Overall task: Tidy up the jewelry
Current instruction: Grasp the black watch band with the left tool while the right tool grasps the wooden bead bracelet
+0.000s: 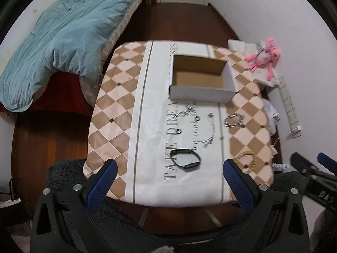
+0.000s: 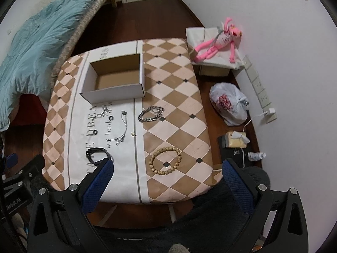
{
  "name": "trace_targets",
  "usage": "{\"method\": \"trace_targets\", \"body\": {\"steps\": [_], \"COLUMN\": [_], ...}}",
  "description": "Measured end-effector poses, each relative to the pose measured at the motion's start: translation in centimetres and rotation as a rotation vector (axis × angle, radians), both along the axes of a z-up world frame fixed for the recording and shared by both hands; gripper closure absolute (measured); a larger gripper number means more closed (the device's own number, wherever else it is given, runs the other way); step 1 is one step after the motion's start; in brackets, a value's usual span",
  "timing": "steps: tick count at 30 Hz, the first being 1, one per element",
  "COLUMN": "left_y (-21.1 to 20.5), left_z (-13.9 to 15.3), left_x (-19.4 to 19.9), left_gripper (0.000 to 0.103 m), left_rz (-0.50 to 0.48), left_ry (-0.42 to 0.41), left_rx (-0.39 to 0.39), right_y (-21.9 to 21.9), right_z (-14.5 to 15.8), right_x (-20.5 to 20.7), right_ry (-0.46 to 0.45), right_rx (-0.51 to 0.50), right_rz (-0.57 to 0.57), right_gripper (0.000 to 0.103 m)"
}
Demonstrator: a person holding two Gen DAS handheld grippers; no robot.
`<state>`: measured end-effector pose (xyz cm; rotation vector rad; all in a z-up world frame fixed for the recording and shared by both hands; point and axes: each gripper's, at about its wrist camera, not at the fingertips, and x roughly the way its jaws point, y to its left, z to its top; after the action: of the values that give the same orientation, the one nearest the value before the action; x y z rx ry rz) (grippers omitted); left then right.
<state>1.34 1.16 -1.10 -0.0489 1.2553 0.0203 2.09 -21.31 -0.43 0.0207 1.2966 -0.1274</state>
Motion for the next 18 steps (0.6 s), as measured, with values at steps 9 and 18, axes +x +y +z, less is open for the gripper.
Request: {"method": "trace_targets", "body": {"steps": [9,18], "left_y": [0.7,-0.1], "left_z": [-7.5,-14.1], "left_x": [3.1,4.2], "left_gripper": [0.001,0.003], "left_rz": [-0.010,-0.062], "left_ry": [0.095,0.213], "left_rx": [0.057,0.020], "right_y": [-3.7,-5.8], "right_z": [-9.7,-18.9], "right_x": [2.6,3.0], "right_ry": [0.136,0.275], "right_rx": [0.015,0.022], "right_rz": [-0.115,-0.186], "right_gripper": [0.000,0.003]}}
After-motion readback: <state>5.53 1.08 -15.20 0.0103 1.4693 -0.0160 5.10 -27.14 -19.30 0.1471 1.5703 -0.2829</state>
